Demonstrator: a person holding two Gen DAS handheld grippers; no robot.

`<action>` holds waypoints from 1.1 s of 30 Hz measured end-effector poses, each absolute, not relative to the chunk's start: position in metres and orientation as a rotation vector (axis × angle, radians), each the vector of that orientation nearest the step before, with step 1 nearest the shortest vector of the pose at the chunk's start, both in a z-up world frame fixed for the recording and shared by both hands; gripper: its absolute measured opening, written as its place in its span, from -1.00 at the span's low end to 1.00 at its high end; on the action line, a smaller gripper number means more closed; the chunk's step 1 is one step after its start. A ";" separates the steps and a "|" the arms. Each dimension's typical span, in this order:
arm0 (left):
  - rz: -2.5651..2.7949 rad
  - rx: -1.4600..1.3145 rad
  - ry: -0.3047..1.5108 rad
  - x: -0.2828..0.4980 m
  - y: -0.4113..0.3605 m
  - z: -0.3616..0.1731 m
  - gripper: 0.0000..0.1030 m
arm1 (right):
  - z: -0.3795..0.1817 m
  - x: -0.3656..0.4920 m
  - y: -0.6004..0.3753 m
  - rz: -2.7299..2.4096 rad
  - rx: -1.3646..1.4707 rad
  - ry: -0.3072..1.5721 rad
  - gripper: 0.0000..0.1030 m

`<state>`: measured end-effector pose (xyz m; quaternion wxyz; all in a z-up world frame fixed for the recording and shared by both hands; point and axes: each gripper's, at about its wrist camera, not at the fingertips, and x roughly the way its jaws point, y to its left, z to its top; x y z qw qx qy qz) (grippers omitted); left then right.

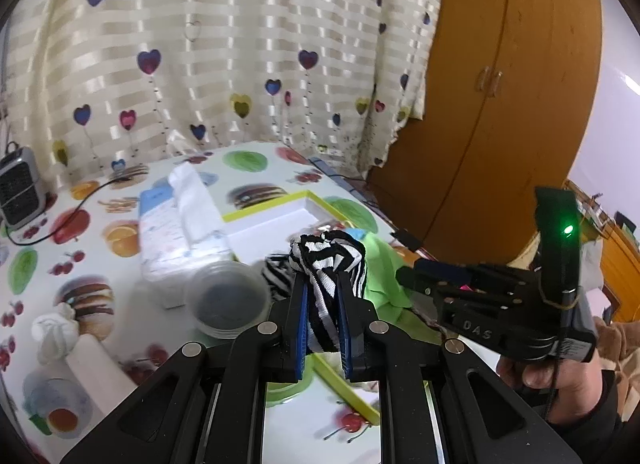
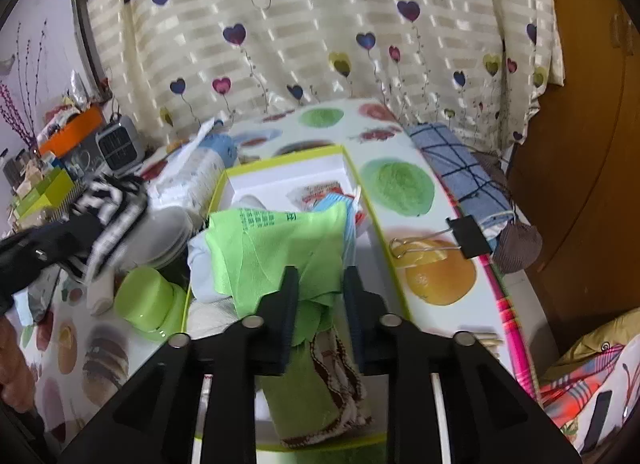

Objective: Organize soft objects
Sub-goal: 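Lower the sock ball and green cloth into the tray and open both tools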

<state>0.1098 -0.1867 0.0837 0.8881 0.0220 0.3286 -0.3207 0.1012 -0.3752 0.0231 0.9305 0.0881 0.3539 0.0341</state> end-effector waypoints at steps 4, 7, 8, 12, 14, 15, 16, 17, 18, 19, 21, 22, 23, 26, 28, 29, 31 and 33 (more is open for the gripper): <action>-0.707 0.068 0.706 0.108 -0.206 0.075 -0.76 | 0.029 0.095 -0.382 0.058 0.206 0.704 -0.49; -0.738 0.091 0.718 0.105 -0.220 0.069 -0.76 | 0.031 0.090 -0.386 0.053 0.214 0.696 -0.48; -0.752 0.102 0.725 0.105 -0.227 0.065 -0.76 | 0.032 0.089 -0.387 0.050 0.215 0.694 -0.48; -0.782 0.134 0.760 0.109 -0.244 0.049 -0.76 | 0.034 0.086 -0.394 0.036 0.222 0.687 -0.48; -0.788 0.143 0.789 0.114 -0.251 0.040 -0.76 | 0.033 0.086 -0.396 0.030 0.226 0.688 -0.49; -0.788 0.144 0.805 0.117 -0.254 0.035 -0.76 | 0.032 0.086 -0.397 0.028 0.229 0.692 -0.49; -0.791 0.140 0.821 0.120 -0.255 0.029 -0.76 | 0.031 0.087 -0.397 0.027 0.230 0.695 -0.49; -0.791 0.135 0.832 0.122 -0.256 0.026 -0.76 | 0.030 0.087 -0.398 0.027 0.230 0.697 -0.49; -0.789 0.132 0.834 0.124 -0.257 0.024 -0.74 | 0.029 0.087 -0.398 0.028 0.230 0.699 -0.49; -0.788 0.129 0.834 0.125 -0.257 0.023 -0.69 | 0.028 0.087 -0.398 0.029 0.230 0.702 -0.49; -0.794 0.122 0.837 0.125 -0.257 0.024 -0.46 | 0.027 0.087 -0.398 0.032 0.229 0.704 -0.49; -0.796 0.119 0.834 0.125 -0.257 0.025 -0.39 | 0.027 0.086 -0.397 0.034 0.228 0.704 -0.48; -0.796 0.119 0.827 0.123 -0.256 0.026 -0.34 | 0.028 0.086 -0.397 0.036 0.227 0.703 -0.48; -0.790 0.125 0.793 0.117 -0.252 0.035 -0.33 | 0.031 0.083 -0.395 0.040 0.219 0.694 -0.48; -0.789 0.118 0.778 0.113 -0.248 0.041 -0.33 | 0.035 0.081 -0.392 0.045 0.211 0.684 -0.48; -0.785 0.110 0.768 0.111 -0.245 0.045 -0.33 | 0.036 0.080 -0.391 0.046 0.206 0.679 -0.48; -0.775 0.098 0.754 0.107 -0.238 0.051 -0.33 | 0.042 0.075 -0.387 0.049 0.194 0.664 -0.48; -0.767 0.083 0.740 0.103 -0.230 0.058 -0.33 | 0.046 0.072 -0.384 0.052 0.183 0.651 -0.48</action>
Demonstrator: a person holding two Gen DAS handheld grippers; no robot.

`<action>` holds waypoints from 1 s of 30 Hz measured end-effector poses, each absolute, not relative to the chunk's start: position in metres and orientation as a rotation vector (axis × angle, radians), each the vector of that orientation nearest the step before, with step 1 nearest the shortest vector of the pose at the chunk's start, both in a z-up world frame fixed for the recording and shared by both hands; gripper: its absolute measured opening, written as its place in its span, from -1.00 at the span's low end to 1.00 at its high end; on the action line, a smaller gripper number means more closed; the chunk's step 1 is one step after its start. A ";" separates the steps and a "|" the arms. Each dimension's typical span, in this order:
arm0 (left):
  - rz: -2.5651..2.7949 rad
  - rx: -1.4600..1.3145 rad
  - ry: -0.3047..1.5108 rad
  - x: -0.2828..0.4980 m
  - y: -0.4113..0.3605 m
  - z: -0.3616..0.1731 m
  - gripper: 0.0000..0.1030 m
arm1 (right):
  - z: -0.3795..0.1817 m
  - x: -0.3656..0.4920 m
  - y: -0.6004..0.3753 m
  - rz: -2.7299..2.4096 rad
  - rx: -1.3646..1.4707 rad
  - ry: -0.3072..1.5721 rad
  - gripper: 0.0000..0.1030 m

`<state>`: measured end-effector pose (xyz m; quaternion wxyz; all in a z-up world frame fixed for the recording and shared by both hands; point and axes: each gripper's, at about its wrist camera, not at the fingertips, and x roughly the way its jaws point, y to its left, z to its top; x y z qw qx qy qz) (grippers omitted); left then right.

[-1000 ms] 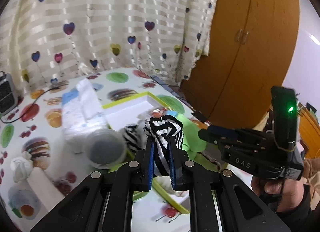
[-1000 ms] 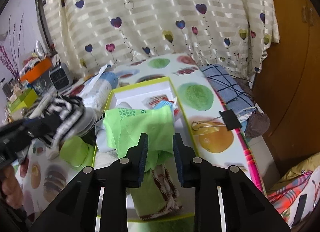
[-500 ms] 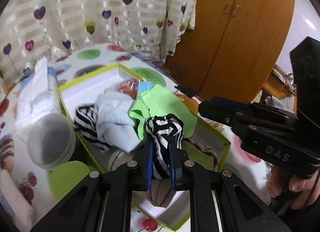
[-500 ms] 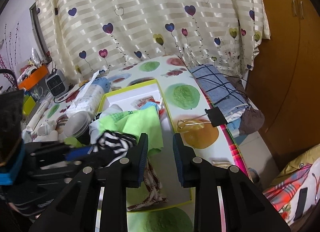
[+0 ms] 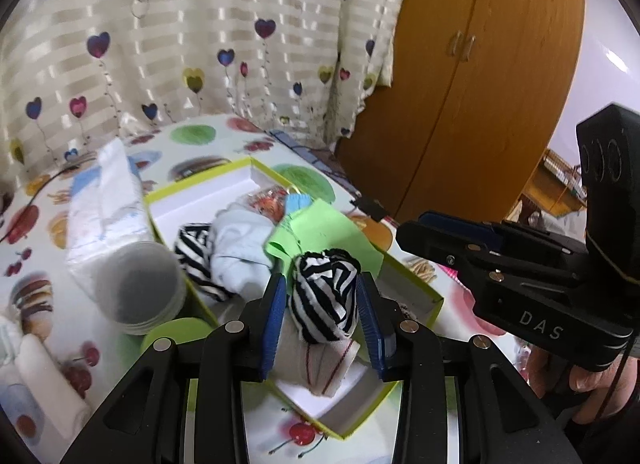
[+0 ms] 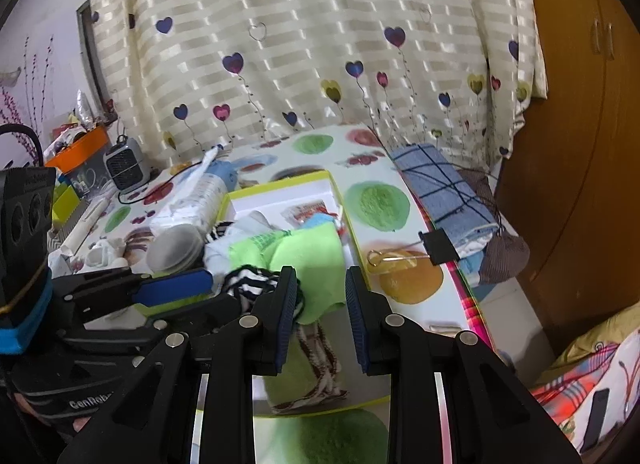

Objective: Organize soft objects
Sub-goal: 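Lower the sock ball and green cloth into the tray and open both tools, then withdraw both tools from the tray back over the table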

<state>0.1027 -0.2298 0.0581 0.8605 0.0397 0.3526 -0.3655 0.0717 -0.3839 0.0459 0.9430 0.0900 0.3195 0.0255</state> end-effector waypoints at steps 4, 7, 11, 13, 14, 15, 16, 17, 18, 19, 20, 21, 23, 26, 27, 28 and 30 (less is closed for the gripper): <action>-0.744 0.061 0.715 0.096 -0.218 0.069 -0.33 | 0.055 0.064 -0.376 0.062 0.166 0.632 -0.48; -0.724 0.041 0.700 0.090 -0.206 0.077 -0.33 | 0.061 0.060 -0.368 0.073 0.149 0.620 -0.30; -0.704 0.021 0.684 0.085 -0.193 0.084 -0.33 | 0.069 0.054 -0.358 0.092 0.135 0.599 0.01; -0.692 0.011 0.678 0.082 -0.187 0.087 -0.33 | 0.073 0.050 -0.351 0.103 0.123 0.592 0.01; -0.683 0.004 0.676 0.081 -0.182 0.088 -0.33 | 0.075 0.049 -0.348 0.108 0.114 0.587 0.01; -0.679 0.000 0.674 0.080 -0.179 0.089 -0.33 | 0.077 0.047 -0.344 0.113 0.106 0.583 0.01; -0.671 -0.006 0.670 0.079 -0.174 0.090 -0.32 | 0.078 0.047 -0.340 0.118 0.100 0.581 0.01; -0.662 -0.010 0.666 0.077 -0.169 0.092 -0.32 | 0.079 0.046 -0.338 0.122 0.095 0.580 0.01; -0.657 -0.013 0.662 0.076 -0.165 0.092 -0.33 | 0.081 0.045 -0.333 0.130 0.088 0.579 0.01; -0.648 -0.017 0.659 0.074 -0.160 0.093 -0.33 | 0.082 0.044 -0.330 0.135 0.082 0.578 0.01; -0.640 -0.023 0.656 0.073 -0.155 0.093 -0.33 | 0.083 0.043 -0.325 0.139 0.073 0.576 0.01; -0.632 -0.028 0.655 0.071 -0.151 0.093 -0.33 | 0.083 0.042 -0.322 0.142 0.065 0.575 0.01; -0.612 -0.040 0.657 0.070 -0.141 0.092 -0.32 | 0.085 0.042 -0.314 0.152 0.052 0.573 0.01; -0.583 -0.058 0.662 0.070 -0.128 0.090 -0.32 | 0.085 0.040 -0.302 0.169 0.036 0.572 0.01; -0.573 -0.062 0.664 0.070 -0.123 0.089 -0.32 | 0.085 0.040 -0.297 0.179 0.028 0.572 0.01; -0.565 -0.065 0.665 0.069 -0.119 0.088 -0.33 | 0.085 0.040 -0.293 0.184 0.022 0.573 0.01; -0.553 -0.072 0.668 0.068 -0.113 0.087 -0.33 | 0.085 0.040 -0.285 0.197 0.006 0.574 0.01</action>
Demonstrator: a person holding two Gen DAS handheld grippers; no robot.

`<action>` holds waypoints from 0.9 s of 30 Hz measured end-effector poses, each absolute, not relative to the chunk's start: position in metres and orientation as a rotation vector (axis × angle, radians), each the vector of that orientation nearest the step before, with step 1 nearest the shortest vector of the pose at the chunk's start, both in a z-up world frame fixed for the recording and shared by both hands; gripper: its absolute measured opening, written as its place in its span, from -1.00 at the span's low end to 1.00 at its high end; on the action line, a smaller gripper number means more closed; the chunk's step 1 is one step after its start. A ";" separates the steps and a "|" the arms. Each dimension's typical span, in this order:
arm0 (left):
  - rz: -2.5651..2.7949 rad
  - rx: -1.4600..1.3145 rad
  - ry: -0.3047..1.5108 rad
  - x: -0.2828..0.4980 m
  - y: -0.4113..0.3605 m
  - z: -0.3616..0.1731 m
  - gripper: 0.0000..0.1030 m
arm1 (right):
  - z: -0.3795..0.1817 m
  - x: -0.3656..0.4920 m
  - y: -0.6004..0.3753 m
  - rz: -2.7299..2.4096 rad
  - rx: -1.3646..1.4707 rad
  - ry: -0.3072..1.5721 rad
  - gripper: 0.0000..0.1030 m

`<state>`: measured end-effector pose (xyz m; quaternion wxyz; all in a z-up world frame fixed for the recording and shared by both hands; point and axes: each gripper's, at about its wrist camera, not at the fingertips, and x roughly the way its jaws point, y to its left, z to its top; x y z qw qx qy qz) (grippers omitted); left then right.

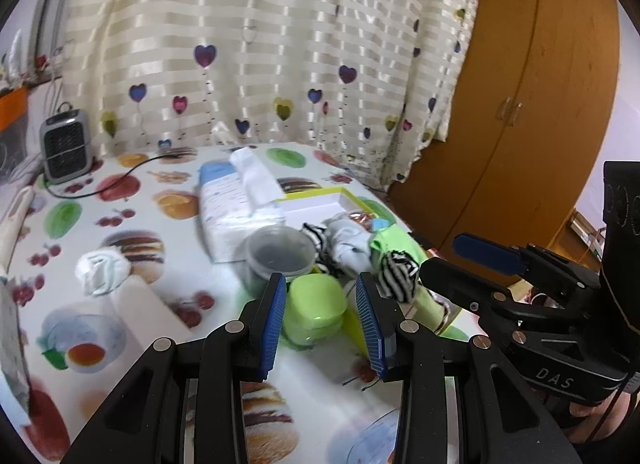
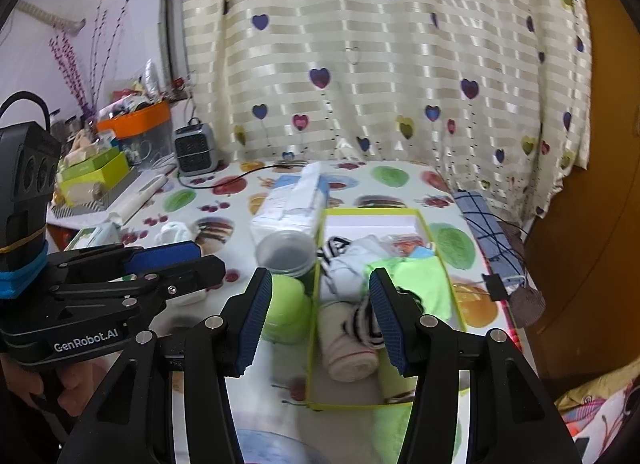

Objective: Organize soft objects
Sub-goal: 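Withdraw both tools from the tray back over the table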

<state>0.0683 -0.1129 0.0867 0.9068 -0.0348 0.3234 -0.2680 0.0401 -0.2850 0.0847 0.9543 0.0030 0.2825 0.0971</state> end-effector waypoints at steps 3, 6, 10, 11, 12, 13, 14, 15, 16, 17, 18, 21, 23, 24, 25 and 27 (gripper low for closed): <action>-0.541 -0.081 0.672 0.067 -0.105 0.085 -0.32 | 0.085 0.039 -0.276 0.215 -0.011 0.572 0.01; -0.531 -0.090 0.672 0.066 -0.098 0.084 -0.32 | 0.086 0.039 -0.268 0.228 -0.023 0.571 0.01; -0.520 -0.101 0.669 0.065 -0.090 0.085 -0.32 | 0.087 0.038 -0.257 0.241 -0.037 0.572 0.01; -0.517 -0.103 0.669 0.065 -0.088 0.085 -0.32 | 0.087 0.038 -0.255 0.244 -0.039 0.573 0.01; -0.514 -0.106 0.668 0.063 -0.086 0.085 -0.32 | 0.087 0.038 -0.253 0.246 -0.044 0.573 0.01; -0.511 -0.109 0.667 0.063 -0.084 0.084 -0.32 | 0.087 0.038 -0.251 0.249 -0.047 0.573 0.01; -0.508 -0.112 0.667 0.061 -0.082 0.084 -0.32 | 0.088 0.038 -0.249 0.251 -0.050 0.574 0.01; -0.505 -0.115 0.667 0.061 -0.080 0.084 -0.32 | 0.088 0.038 -0.247 0.253 -0.053 0.575 0.01; -0.503 -0.118 0.668 0.061 -0.079 0.084 -0.32 | 0.088 0.038 -0.246 0.255 -0.055 0.576 0.01; -0.500 -0.120 0.668 0.061 -0.076 0.083 -0.32 | 0.088 0.039 -0.244 0.257 -0.058 0.577 0.01; -0.497 -0.123 0.668 0.061 -0.075 0.083 -0.32 | 0.087 0.039 -0.242 0.258 -0.061 0.578 0.01; -0.487 -0.133 0.671 0.062 -0.069 0.082 -0.32 | 0.087 0.039 -0.237 0.265 -0.069 0.580 0.01; -0.481 -0.137 0.673 0.063 -0.065 0.080 -0.32 | 0.087 0.039 -0.233 0.270 -0.075 0.582 0.01; -0.477 -0.139 0.674 0.063 -0.063 0.080 -0.32 | 0.086 0.040 -0.231 0.273 -0.077 0.584 0.01; -0.472 -0.143 0.676 0.064 -0.060 0.079 -0.32 | 0.086 0.040 -0.229 0.276 -0.080 0.586 0.01; -0.461 -0.150 0.679 0.064 -0.056 0.077 -0.32 | 0.085 0.042 -0.226 0.282 -0.084 0.590 0.01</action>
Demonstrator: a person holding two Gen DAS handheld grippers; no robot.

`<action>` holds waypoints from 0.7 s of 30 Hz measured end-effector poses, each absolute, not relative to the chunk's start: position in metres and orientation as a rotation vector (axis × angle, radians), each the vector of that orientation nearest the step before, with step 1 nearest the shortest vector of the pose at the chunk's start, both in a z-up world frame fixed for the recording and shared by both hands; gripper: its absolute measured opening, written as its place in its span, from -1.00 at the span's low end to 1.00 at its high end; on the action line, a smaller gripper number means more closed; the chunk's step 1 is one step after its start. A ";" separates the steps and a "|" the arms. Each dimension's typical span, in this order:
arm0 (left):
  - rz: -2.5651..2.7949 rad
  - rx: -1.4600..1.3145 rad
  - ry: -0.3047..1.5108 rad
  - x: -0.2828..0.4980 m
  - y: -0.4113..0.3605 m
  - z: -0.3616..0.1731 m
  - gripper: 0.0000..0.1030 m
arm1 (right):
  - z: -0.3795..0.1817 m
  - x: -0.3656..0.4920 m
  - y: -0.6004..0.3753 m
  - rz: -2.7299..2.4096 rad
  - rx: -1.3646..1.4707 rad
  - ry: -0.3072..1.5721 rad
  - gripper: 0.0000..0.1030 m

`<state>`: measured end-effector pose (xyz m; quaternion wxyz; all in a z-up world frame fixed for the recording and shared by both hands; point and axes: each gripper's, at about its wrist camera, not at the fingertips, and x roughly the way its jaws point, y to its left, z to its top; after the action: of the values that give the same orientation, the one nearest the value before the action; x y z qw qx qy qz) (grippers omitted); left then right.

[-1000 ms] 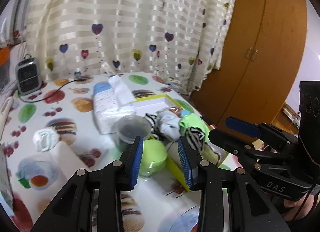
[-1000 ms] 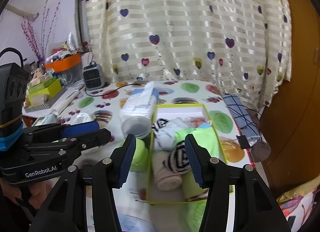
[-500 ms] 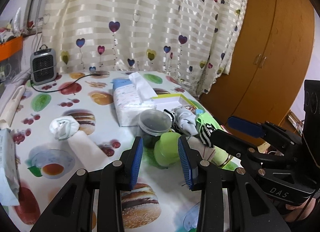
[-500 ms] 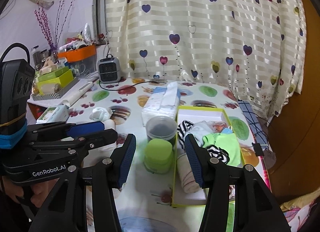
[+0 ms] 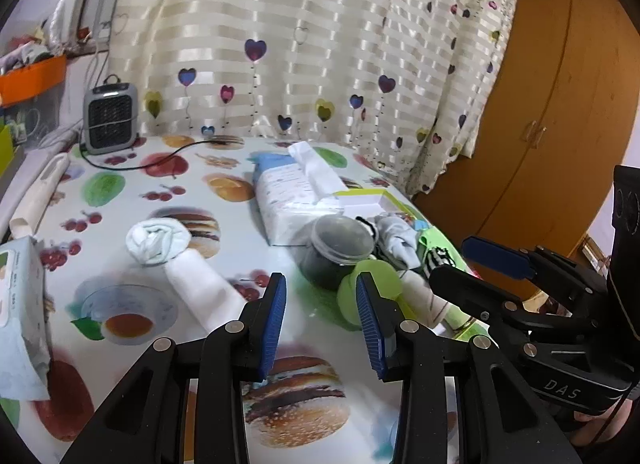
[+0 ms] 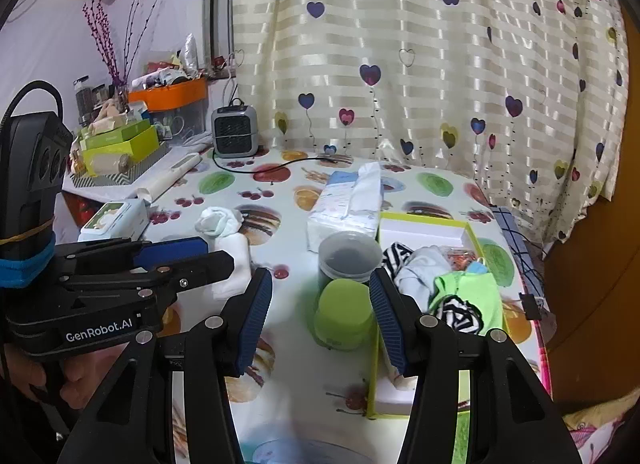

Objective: Organize soft objects
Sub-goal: 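Withdraw both tools from the tray back over the table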

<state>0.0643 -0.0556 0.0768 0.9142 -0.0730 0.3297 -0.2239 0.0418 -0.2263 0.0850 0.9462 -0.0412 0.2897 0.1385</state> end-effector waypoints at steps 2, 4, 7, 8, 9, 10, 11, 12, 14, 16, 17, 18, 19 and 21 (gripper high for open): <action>-0.450 -0.158 0.683 0.065 -0.051 0.075 -0.32 | 0.084 0.043 -0.223 0.288 -0.089 0.595 0.01; -0.438 -0.165 0.688 0.067 -0.045 0.072 -0.32 | 0.082 0.044 -0.220 0.294 -0.094 0.599 0.01; -0.422 -0.173 0.695 0.069 -0.038 0.069 -0.32 | 0.080 0.047 -0.214 0.305 -0.101 0.607 0.01; -0.417 -0.175 0.697 0.070 -0.036 0.068 -0.32 | 0.079 0.049 -0.212 0.309 -0.105 0.610 0.01; -0.412 -0.178 0.698 0.070 -0.034 0.067 -0.32 | 0.078 0.050 -0.209 0.313 -0.108 0.614 0.01; -0.406 -0.181 0.699 0.071 -0.032 0.066 -0.32 | 0.077 0.051 -0.207 0.315 -0.112 0.617 0.01; -0.399 -0.186 0.701 0.072 -0.029 0.065 -0.32 | 0.076 0.052 -0.205 0.319 -0.116 0.620 0.01; -0.391 -0.191 0.703 0.073 -0.025 0.064 -0.32 | 0.076 0.053 -0.203 0.322 -0.121 0.622 0.01; -0.376 -0.199 0.706 0.074 -0.019 0.061 -0.32 | 0.075 0.055 -0.197 0.331 -0.135 0.626 0.01; -0.361 -0.207 0.709 0.076 -0.013 0.059 -0.32 | 0.074 0.057 -0.191 0.340 -0.149 0.627 0.01; -0.353 -0.210 0.711 0.077 -0.011 0.058 -0.32 | 0.074 0.058 -0.188 0.344 -0.156 0.627 0.01; -0.349 -0.212 0.712 0.077 -0.009 0.058 -0.32 | 0.073 0.059 -0.184 0.350 -0.163 0.626 0.01; -0.343 -0.214 0.713 0.078 -0.007 0.057 -0.32 | 0.073 0.060 -0.182 0.355 -0.166 0.628 0.01; -0.330 -0.217 0.716 0.080 -0.002 0.055 -0.32 | 0.071 0.063 -0.177 0.370 -0.169 0.631 0.01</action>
<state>0.0800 -0.0020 0.0554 0.9175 -0.1057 0.3481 -0.1605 0.0632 -0.1767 0.0715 0.9303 -0.0823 0.3083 0.1808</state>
